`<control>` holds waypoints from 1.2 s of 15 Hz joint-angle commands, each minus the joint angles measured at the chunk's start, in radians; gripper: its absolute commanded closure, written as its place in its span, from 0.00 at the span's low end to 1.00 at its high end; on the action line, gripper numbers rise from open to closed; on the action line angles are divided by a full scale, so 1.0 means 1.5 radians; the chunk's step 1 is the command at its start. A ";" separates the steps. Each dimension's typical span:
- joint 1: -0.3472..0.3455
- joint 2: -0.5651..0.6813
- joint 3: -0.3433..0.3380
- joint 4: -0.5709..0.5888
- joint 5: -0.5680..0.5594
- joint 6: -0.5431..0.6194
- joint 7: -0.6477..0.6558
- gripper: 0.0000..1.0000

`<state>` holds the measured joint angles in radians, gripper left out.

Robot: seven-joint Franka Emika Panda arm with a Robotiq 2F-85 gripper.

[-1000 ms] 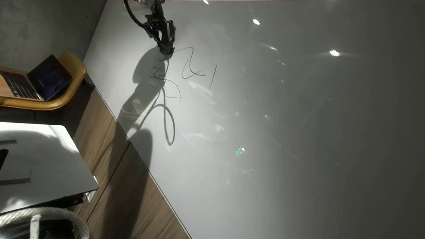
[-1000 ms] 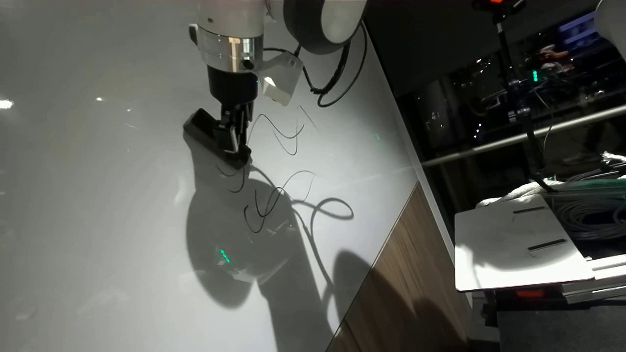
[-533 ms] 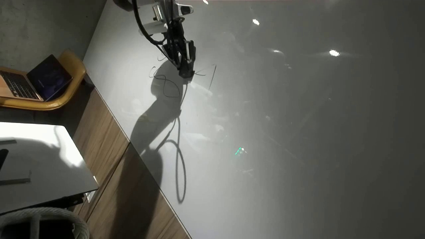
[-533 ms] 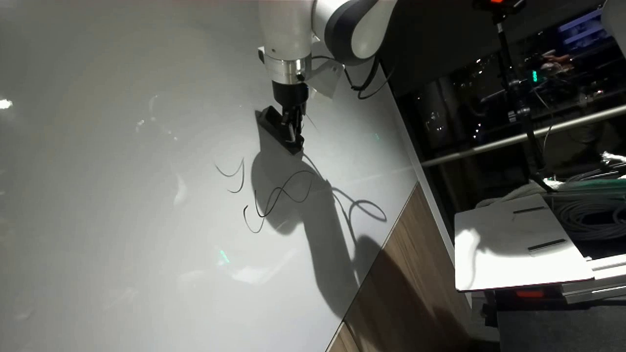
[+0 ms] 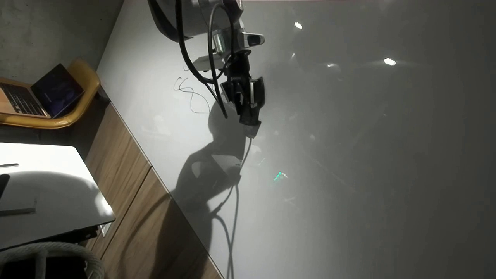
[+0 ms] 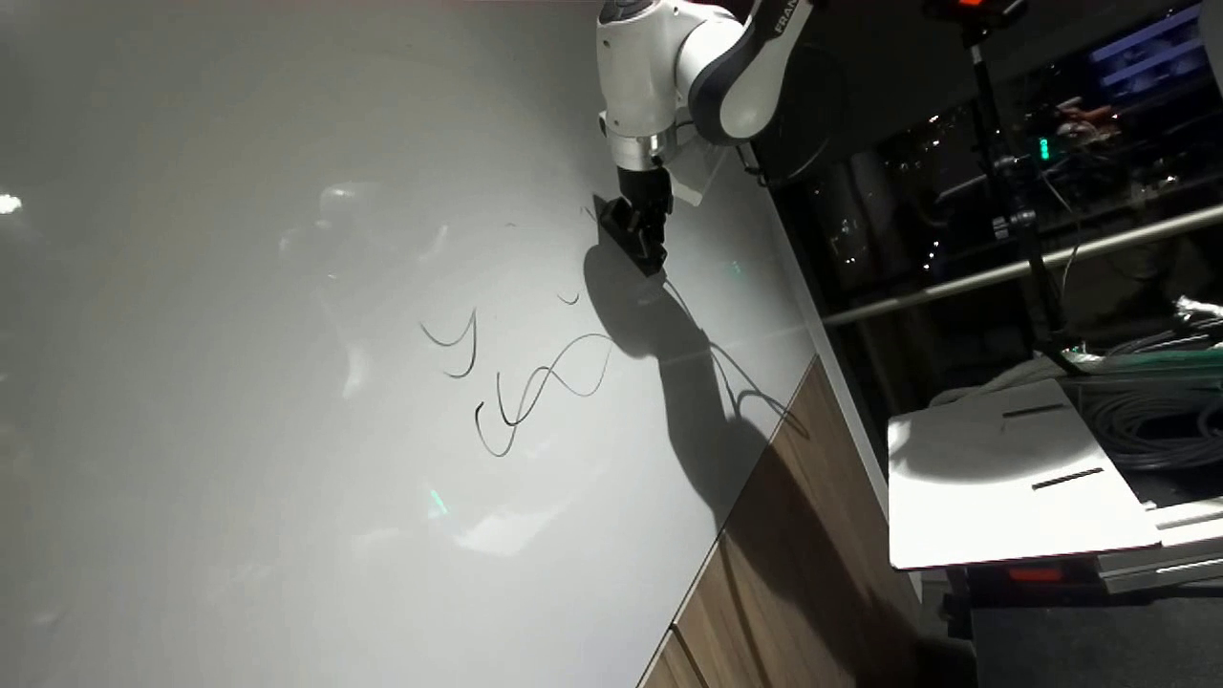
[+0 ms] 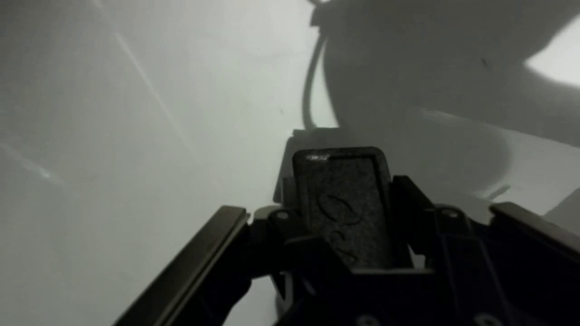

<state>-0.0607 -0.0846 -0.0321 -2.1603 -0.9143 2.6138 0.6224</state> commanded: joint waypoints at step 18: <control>0.128 0.083 0.148 0.200 0.037 -0.188 -0.016 0.72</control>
<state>0.0887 -0.0660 0.1521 -2.0012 -0.8386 2.3165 0.6072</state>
